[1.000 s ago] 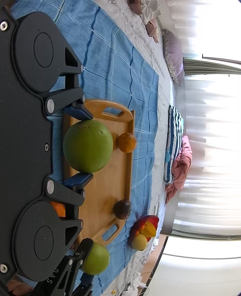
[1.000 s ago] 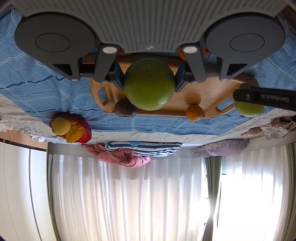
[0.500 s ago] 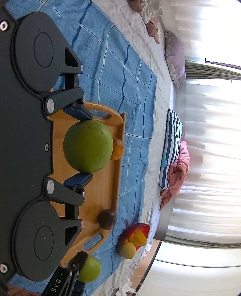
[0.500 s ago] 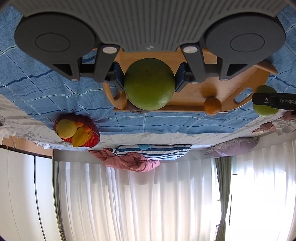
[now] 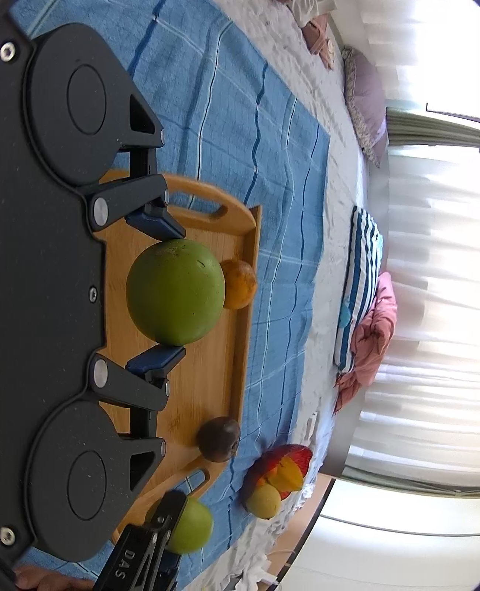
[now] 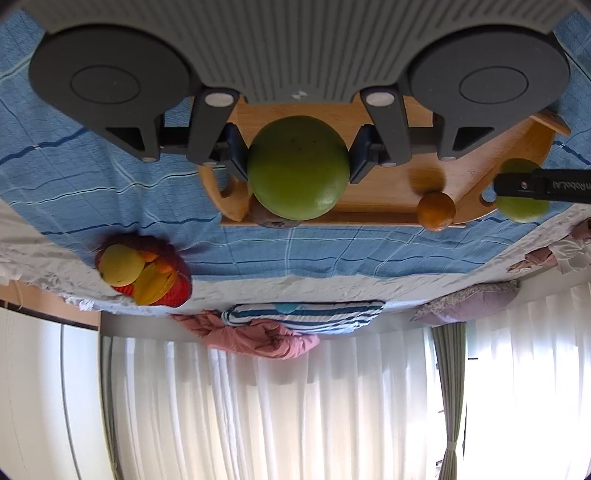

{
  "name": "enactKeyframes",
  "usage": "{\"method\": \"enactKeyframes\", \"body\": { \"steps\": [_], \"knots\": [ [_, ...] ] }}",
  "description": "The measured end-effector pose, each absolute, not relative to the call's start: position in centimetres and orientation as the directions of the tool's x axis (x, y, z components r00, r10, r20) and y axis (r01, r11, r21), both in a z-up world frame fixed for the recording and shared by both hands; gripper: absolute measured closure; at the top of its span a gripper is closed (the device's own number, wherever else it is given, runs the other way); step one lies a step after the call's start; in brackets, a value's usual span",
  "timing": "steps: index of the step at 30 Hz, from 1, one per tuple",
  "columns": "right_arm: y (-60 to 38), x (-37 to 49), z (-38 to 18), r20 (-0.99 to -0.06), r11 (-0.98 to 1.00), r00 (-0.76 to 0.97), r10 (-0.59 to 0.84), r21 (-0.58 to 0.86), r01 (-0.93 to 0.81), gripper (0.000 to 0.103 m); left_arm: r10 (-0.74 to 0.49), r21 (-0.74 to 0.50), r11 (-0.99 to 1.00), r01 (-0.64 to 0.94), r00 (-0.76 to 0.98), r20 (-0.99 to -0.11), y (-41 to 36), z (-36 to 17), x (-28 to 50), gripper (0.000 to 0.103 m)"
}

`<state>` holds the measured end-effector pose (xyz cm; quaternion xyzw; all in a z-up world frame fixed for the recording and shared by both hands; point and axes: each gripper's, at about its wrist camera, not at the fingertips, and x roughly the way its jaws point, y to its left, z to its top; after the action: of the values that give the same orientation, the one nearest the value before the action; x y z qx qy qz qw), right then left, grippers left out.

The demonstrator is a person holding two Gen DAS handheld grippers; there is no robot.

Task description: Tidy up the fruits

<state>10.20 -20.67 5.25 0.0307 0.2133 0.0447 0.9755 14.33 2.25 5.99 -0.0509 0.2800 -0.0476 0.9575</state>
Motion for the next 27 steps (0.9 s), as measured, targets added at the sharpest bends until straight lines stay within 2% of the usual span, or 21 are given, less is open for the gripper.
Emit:
{"method": "enactKeyframes", "body": {
  "steps": [10, 20, 27],
  "knots": [
    [-19.4, 15.2, 6.3, -0.466, 0.987, 0.871, 0.157, 0.112, -0.118, 0.043, -0.191, -0.169, 0.979, 0.113, 0.799, -0.570, 0.4, 6.0, 18.7, 0.044],
    [-19.5, 22.2, 7.1, -0.568, 0.971, 0.797, 0.203, 0.221, -0.090, 0.043, -0.205, -0.155, 0.978, 0.139, 0.771, -0.604, -1.4, 4.9, 22.8, 0.044],
    [-19.0, 24.1, 5.9, -0.618, 0.973, 0.762, 0.196, 0.216, -0.075, 0.043, -0.214, -0.162, 0.976, 0.143, 0.750, -0.625, -1.9, 3.7, 24.5, 0.044]
  ]
}}
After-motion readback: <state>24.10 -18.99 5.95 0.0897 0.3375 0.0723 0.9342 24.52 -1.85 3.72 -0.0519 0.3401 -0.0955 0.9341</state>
